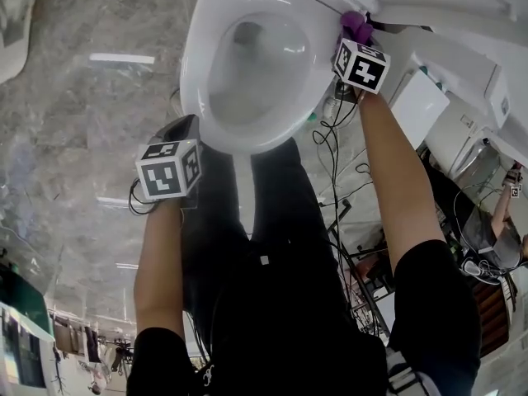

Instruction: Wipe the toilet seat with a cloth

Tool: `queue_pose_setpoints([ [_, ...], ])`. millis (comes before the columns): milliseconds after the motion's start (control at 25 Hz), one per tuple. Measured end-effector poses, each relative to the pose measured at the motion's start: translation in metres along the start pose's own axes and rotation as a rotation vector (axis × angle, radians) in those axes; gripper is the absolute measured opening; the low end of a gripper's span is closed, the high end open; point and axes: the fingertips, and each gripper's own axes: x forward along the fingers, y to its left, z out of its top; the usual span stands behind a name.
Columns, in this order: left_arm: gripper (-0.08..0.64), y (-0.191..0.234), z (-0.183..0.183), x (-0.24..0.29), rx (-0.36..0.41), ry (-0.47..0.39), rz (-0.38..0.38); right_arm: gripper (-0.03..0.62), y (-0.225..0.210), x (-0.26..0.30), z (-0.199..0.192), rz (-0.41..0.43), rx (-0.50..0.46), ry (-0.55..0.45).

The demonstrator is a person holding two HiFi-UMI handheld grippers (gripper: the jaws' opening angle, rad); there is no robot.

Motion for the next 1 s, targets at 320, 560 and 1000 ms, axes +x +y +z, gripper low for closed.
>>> queue_pose_setpoints([
  [320,0.009,0.012,-0.006,-0.006,-0.005,-0.022,0.011,0.055,0.071,-0.003,0.020,0.122,0.173,-0.086],
  [560,0.009,0.008,-0.019,-0.007,-0.002,-0.015,0.001,0.055,0.115,-0.003,0.037,0.220,0.138,-0.116],
  [1000,0.009,-0.010,-0.025,-0.004,0.013,0.006,-0.009,0.055,0.124,-0.017,-0.007,0.279,-0.160,-0.025],
])
